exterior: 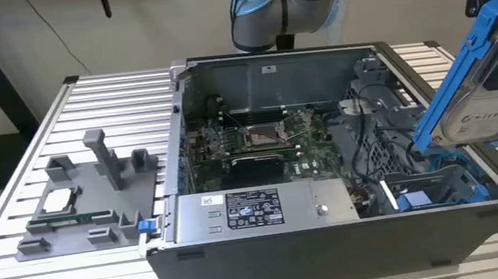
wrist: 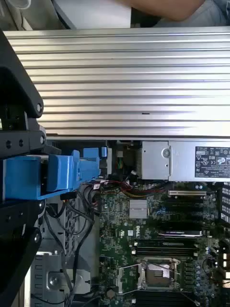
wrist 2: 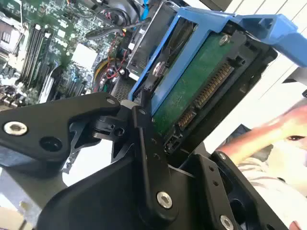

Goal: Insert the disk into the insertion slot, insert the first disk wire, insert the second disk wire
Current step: 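Insert the disk into the insertion slot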

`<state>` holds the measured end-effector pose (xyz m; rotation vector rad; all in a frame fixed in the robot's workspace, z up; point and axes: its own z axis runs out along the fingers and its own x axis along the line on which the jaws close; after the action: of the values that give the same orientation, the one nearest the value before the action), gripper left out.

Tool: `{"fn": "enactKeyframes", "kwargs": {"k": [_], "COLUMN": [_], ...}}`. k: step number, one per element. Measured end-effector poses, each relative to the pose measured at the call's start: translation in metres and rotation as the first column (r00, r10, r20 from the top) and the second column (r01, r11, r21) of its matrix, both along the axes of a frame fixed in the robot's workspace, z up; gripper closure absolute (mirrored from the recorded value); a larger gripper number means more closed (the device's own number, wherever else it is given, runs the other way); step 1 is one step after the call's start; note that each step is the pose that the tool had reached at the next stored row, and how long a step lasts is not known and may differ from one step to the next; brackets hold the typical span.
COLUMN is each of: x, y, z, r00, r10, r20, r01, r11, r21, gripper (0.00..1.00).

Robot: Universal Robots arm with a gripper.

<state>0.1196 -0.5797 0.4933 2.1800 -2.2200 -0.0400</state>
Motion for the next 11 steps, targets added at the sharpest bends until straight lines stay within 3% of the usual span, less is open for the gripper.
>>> {"fn": "enactKeyframes", "kwargs": {"k": [11], "x": [0.0], "y": [0.0], "z": [-0.0031], "r00": [1.0], "r10": [0.0], "r20": [0.0], "r01": [0.0], "r11": [1.0], "r21": [-0.0031], "gripper": [1.0]}}
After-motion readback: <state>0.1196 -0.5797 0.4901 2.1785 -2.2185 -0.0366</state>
